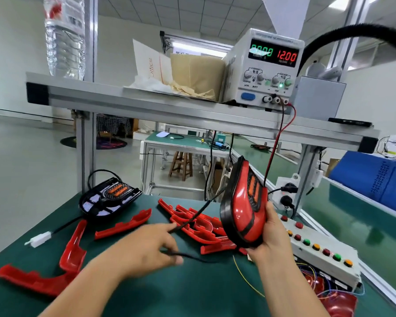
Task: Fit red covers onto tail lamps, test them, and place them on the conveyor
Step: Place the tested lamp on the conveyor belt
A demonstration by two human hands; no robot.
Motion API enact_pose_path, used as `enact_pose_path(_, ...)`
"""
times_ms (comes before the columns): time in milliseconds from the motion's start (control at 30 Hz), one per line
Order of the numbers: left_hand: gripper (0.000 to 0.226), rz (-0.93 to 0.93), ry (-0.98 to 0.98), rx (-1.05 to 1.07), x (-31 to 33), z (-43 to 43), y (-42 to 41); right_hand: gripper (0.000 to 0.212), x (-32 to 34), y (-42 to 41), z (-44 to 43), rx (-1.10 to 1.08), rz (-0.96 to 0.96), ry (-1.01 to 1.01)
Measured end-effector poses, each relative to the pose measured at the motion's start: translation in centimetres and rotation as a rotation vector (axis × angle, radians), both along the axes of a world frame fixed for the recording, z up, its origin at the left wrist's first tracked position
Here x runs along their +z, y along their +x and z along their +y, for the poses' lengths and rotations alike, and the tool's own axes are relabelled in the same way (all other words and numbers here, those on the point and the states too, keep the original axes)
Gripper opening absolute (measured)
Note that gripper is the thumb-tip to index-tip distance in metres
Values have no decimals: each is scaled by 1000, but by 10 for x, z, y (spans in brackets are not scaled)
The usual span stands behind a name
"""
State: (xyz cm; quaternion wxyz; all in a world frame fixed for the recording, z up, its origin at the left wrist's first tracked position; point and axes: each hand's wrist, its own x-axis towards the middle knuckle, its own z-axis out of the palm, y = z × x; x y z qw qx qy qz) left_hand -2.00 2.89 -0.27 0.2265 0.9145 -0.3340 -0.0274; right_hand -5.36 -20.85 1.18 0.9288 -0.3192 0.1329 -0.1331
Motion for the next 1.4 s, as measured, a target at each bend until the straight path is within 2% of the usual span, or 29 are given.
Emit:
enact_pose_path(33, 4, 55, -102, 11, 5, 6, 2, 45, 0, 0, -3, 9, -2, -21)
enact_pose_path(100, 23, 136, -321, 75, 4, 16, 10, 49, -1, 1, -2, 58, -31, -83)
enact_pose_path(167, 21, 292, -512, 204, -4, 22, 14, 51, -3, 1, 2, 109, -66, -169)
enact_pose_path(233, 10, 555, -661, 323, -12, 19, 15, 47, -4, 0, 10, 159, -92, -282)
enact_pose_path(300, 14, 845, -794, 444, -15, 12, 11, 41, -4, -2, 23, 218, -113, -371)
enact_pose_path(400, 12, 1160, -1110, 472, -14, -4, 9, 34, -8, -2, 49, 162, -102, -566)
enact_pose_path(533, 33, 1233, -1410, 327, -16, -19, 4, 21, -22, -2, 73, -54, -9, -851)
enact_pose_path(633, 28, 1242, -1622, 185, -15, -14, -5, 13, -23, -2, 72, -155, 31, -843)
enact_pose_path(667, 36, 1233, -1649, 145, -15, -14, -7, 12, -21, -2, 70, -186, 52, -830)
enact_pose_path(733, 60, 1154, -1575, 93, -14, -22, -11, 19, -19, -1, 67, -245, 100, -799)
enact_pose_path(867, 50, 825, -1514, 52, -8, -49, -32, 38, -9, -5, 63, -265, 173, -684)
enact_pose_path(967, 60, 665, -1498, 33, -4, -62, -41, 35, 6, -15, 55, -234, 162, -621)
enact_pose_path(1100, 48, 792, -1567, -51, 20, -77, -54, 27, 21, -48, 29, -200, 101, -567)
enact_pose_path(1233, 44, 929, -1481, -132, 45, -122, -72, 37, 35, -100, -5, -272, 13, -391)
enact_pose_path(1333, 60, 1103, -1296, -138, 54, -180, -89, 45, 42, -138, -44, -524, 77, -400)
enact_pose_path(1400, 52, 1163, -1165, -163, 58, -225, -103, 48, 43, -163, -78, -685, 134, -437)
